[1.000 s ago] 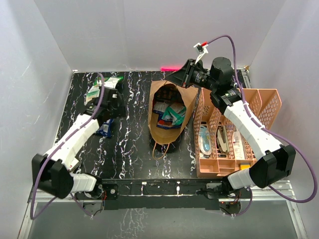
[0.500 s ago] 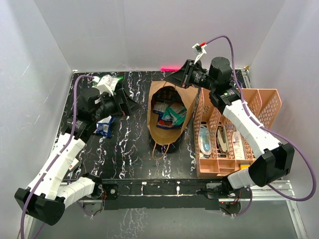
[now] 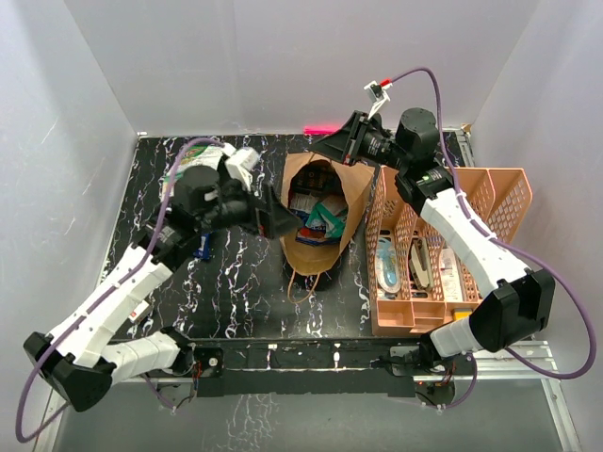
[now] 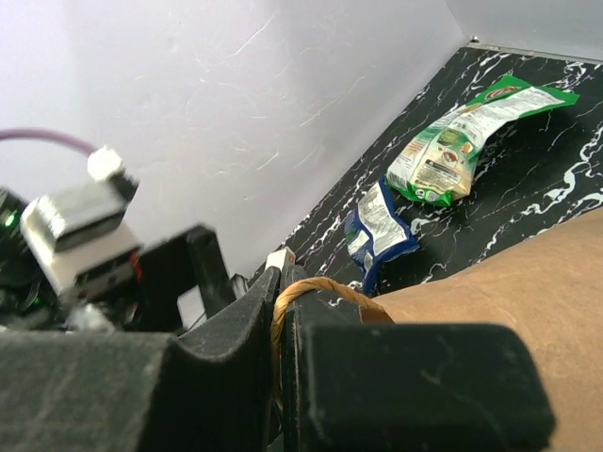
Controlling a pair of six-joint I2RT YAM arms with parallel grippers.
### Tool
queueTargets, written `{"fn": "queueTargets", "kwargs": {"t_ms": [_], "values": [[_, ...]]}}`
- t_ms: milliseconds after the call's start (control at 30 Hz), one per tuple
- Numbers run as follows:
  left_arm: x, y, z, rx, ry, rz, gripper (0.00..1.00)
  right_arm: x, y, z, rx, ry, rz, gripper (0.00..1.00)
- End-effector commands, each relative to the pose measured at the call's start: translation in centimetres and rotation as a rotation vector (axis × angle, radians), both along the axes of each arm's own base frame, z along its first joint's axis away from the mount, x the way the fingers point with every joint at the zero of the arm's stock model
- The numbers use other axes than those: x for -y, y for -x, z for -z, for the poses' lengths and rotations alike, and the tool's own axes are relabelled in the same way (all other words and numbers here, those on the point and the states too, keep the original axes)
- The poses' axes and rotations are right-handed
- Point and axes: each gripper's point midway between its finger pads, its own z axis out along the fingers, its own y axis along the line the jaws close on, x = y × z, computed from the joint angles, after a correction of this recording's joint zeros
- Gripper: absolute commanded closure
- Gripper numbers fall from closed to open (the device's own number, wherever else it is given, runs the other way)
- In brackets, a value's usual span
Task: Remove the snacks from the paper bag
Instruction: Take out the snack from the paper bag.
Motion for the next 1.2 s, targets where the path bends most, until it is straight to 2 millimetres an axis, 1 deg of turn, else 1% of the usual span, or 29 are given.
{"fn": "queueTargets", "kwargs": {"t_ms": [0, 100, 167, 300, 367, 433, 500, 567, 600, 633, 667, 733, 833, 900, 1000, 1067, 1133, 1167], "values": [[2.4, 3.3, 0.2, 0.024, -0.059, 0.086, 0.02, -0.4, 1.2, -3.5, 0.118, -0.072, -0.047, 0.92], [3.5, 4.7, 1.2, 0.057, -0.189, 0.099, 0.02, -0.3, 1.1, -3.5, 0.129, -0.057, -0.039, 0.92], [3.3, 4.7, 0.8, 0.063, -0.192, 0.064, 0.02, -0.2, 0.8, -3.4, 0.125, -0.055, -0.025, 0.92], [2.5, 5.2, 0.0, 0.046, -0.065, -0.016, 0.02, -0.2, 0.5, -2.8, 0.119, -0.049, -0.015, 0.92], [2.6, 5.7, -0.3, 0.069, 0.022, -0.013, 0.02, -0.2, 0.4, -2.5, 0.116, -0.044, -0.011, 0.92], [2.6, 5.5, -0.3, 0.067, 0.076, -0.037, 0.02, -0.2, 0.5, -2.5, 0.124, -0.028, -0.016, 0.92], [3.3, 5.4, -0.3, 0.069, 0.150, -0.047, 0.02, 0.0, 0.5, -2.6, 0.145, -0.007, -0.006, 0.92], [4.0, 5.4, 0.3, 0.073, 0.205, -0.072, 0.02, 0.4, 0.5, -2.9, 0.173, 0.003, 0.026, 0.92], [4.3, 5.2, 0.4, 0.076, 0.222, -0.095, 0.02, 0.7, 0.5, -3.1, 0.192, 0.002, 0.043, 0.92], [4.9, 5.3, 0.9, 0.087, 0.224, -0.092, 0.02, 0.9, 0.5, -3.3, 0.204, 0.002, 0.055, 0.92], [5.6, 5.6, 0.8, 0.111, 0.219, -0.074, 0.02, 0.9, 0.4, -3.3, 0.211, 0.010, 0.063, 0.92], [6.8, 6.1, 1.8, 0.137, 0.146, -0.051, 0.02, 0.9, 0.1, -3.0, 0.206, 0.030, 0.065, 0.92], [7.5, 6.4, 2.9, 0.142, 0.093, -0.090, 0.02, 1.0, 0.0, -2.4, 0.189, 0.046, 0.071, 0.92], [7.5, 6.2, 3.9, 0.134, 0.066, -0.128, 0.02, 1.2, 0.2, -2.5, 0.197, 0.035, 0.080, 0.92], [7.3, 5.0, 6.2, 0.113, -0.010, -0.220, 0.02, 1.3, 0.0, -2.4, 0.189, 0.033, 0.094, 0.92], [7.5, 4.1, 7.5, 0.088, -0.045, -0.274, 0.04, 1.3, -0.2, -2.4, 0.178, 0.046, 0.096, 0.92], [7.8, 3.1, 8.3, 0.058, -0.074, -0.342, 0.09, 1.4, 0.0, -2.8, 0.188, 0.044, 0.105, 0.92], [7.8, 2.4, 8.6, 0.048, -0.089, -0.392, 0.14, 1.7, 0.1, -3.1, 0.196, 0.039, 0.117, 0.92]]}}
